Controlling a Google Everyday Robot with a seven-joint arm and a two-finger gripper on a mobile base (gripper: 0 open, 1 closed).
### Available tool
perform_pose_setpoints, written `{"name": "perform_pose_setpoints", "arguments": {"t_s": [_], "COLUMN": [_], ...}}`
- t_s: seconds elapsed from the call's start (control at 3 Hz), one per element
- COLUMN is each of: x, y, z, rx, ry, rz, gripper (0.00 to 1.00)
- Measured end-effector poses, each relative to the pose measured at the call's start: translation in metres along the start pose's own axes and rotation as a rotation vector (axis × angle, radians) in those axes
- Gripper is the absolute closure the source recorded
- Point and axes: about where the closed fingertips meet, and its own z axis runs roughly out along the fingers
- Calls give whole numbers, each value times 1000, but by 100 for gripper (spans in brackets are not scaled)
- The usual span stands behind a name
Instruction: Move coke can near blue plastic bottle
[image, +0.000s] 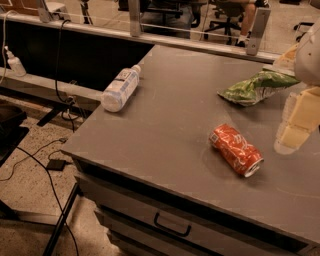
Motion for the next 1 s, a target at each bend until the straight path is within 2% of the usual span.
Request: {"name": "perform_pose_setpoints", "arguments": {"t_s": [0.33,0.67,1.0], "x": [0,1,-1], "y": [0,-1,3], "z": [0,6,27], "rx": [0,-17,-37], "ry": [0,4,34], "rz": [0,37,119], "gripper": [0,0,0]}}
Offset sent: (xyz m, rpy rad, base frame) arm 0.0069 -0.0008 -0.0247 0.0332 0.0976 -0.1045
